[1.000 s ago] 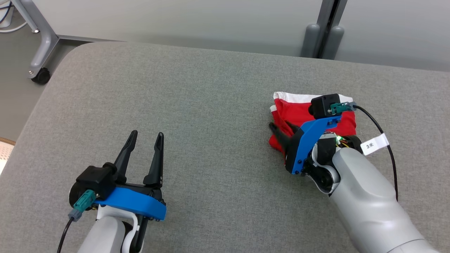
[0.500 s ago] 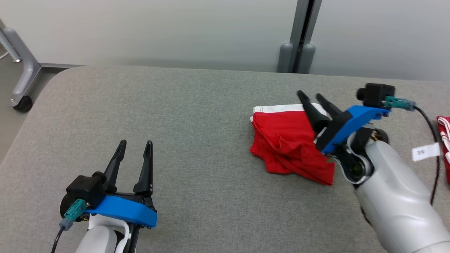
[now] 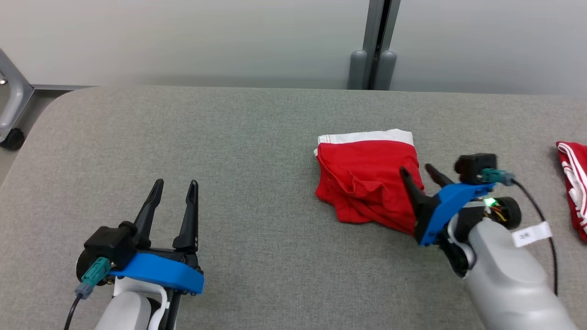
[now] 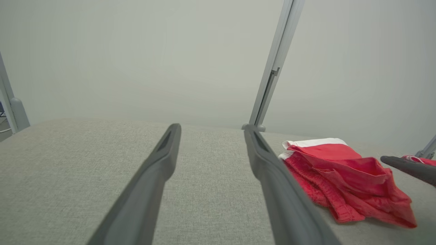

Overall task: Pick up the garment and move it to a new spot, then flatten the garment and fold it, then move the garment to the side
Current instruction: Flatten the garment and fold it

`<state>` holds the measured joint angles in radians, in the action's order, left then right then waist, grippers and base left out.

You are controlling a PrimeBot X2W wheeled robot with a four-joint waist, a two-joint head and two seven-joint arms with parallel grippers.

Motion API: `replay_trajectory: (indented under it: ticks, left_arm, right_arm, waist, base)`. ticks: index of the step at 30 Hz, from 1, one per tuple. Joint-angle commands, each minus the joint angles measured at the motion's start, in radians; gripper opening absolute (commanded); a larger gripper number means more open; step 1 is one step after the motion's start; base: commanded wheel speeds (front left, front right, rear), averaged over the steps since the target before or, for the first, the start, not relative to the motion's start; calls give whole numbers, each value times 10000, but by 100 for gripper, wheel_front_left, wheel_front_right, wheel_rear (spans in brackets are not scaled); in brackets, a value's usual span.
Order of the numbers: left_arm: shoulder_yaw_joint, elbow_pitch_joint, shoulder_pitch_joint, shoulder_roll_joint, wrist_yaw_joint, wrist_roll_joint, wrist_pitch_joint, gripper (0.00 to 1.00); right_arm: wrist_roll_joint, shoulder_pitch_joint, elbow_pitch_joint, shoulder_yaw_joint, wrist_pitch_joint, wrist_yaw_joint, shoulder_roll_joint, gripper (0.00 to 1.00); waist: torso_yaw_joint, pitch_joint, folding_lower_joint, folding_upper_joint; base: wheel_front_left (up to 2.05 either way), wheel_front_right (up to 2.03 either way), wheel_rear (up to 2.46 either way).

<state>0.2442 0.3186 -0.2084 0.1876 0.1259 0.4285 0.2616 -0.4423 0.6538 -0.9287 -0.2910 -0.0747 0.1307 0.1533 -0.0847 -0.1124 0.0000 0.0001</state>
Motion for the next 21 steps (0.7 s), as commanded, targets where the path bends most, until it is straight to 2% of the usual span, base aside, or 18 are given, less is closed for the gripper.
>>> replay_trajectory:
  ticks: [1, 6, 10, 16, 21]
  left_arm:
    - [37, 4, -171, 71, 75, -44, 44, 100]
    - [117, 102, -340, 129, 75, -12, 44, 100]
    - [152, 151, -416, 132, 75, 31, 44, 100]
    - [155, 232, -401, 143, 75, 100, 42, 100]
    - [37, 229, -280, 128, 75, 58, 42, 100]
  right_arm:
    - [257, 193, -70, -92, -52, 1, -145, 0]
    - [1164, 307, -394, -735, 81, 1, -791, 0]
    - [1027, -33, -349, -1652, 445, 1, -999, 0]
    - [-1119, -909, 1280, -4066, 1575, 1, -1002, 0]
    - [-2305, -961, 2150, -4594, 1423, 1, -1007, 0]
  waist:
    - [-45, -68, 0, -1]
    - [-171, -152, 0, -1]
    - [-258, -138, 0, -1]
    - [-269, -85, 0, -1]
    - [-108, 16, 0, -1]
  base:
    - [0, 0, 0]
    - [0, 0, 0]
    - [0, 0, 0]
    - [0, 0, 0]
    - [0, 0, 0]
